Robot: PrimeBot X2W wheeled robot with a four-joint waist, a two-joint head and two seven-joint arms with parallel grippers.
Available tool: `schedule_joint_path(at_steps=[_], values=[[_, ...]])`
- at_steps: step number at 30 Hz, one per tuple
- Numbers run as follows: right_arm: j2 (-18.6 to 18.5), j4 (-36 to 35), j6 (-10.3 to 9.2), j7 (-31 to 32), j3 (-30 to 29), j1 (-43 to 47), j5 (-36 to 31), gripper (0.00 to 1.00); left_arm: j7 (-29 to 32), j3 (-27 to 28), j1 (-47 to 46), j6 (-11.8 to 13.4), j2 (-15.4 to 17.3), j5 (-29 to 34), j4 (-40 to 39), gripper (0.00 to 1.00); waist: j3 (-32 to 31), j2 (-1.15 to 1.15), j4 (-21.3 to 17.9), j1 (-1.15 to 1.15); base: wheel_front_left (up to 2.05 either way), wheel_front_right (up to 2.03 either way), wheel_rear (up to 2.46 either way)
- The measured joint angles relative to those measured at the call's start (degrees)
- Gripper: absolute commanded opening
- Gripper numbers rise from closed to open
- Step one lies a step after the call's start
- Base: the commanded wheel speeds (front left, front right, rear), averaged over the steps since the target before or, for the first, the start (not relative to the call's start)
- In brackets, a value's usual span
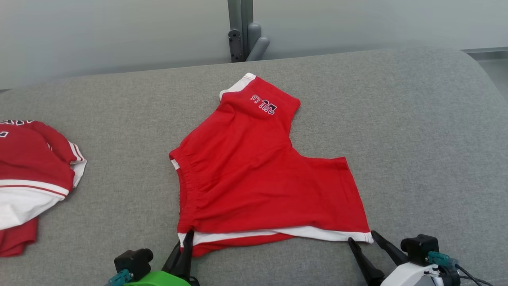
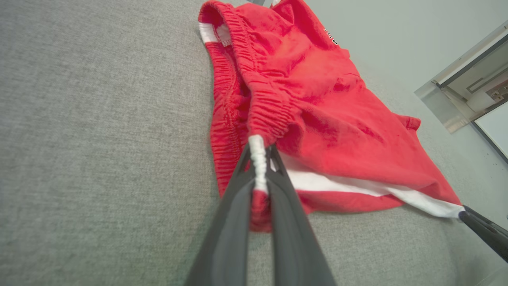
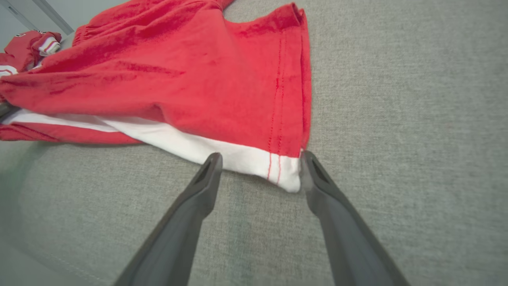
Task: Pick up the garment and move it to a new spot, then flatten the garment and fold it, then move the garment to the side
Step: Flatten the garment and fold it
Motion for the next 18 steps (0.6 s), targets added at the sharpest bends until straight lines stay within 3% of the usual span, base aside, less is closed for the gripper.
schedule_joint_path(at_steps=[8, 13, 15, 16, 18], values=[[-1.6, 1.68, 0.0, 0.0, 3.14, -0.53, 2.34, 0.98, 0.0, -0.45, -0.05, 0.0, -0.34, 0.08, 0.12, 0.0, 0.01, 0.0, -0.18, 0.0, 0.0, 0.0, 0.0], [-1.08, 2.6, 0.0, 0.0, 3.15, -1.89, 2.37, 0.76, 0.0, -0.76, -0.19, 0.0, -0.33, 0.08, 0.13, 0.0, 0.32, 0.0, -0.02, 0.0, 0.0, 0.0, 0.0], [-0.87, 3.04, 0.0, 0.0, 2.97, -2.47, 1.8, 0.73, 0.0, -0.96, -0.35, 0.0, -0.22, 0.08, 0.16, 0.0, 0.55, 0.0, 0.12, 0.0, 0.0, 0.0, 0.0], [-0.75, 3.3, 0.0, 0.0, 2.89, -2.66, 1.6, 0.64, 0.0, -1.0, -0.42, 0.0, -0.2, 0.08, 0.18, 0.0, 0.65, 0.0, 0.22, 0.0, 0.0, 0.0, 0.0], [-0.59, 3.94, 0.0, 0.0, 2.8, -3.1, 0.98, 0.32, 0.0, -1.16, -0.55, 0.0, -0.15, 0.07, 0.26, 0.0, 0.84, 0.0, 0.42, 0.0, 0.0, 0.0, 0.0]])
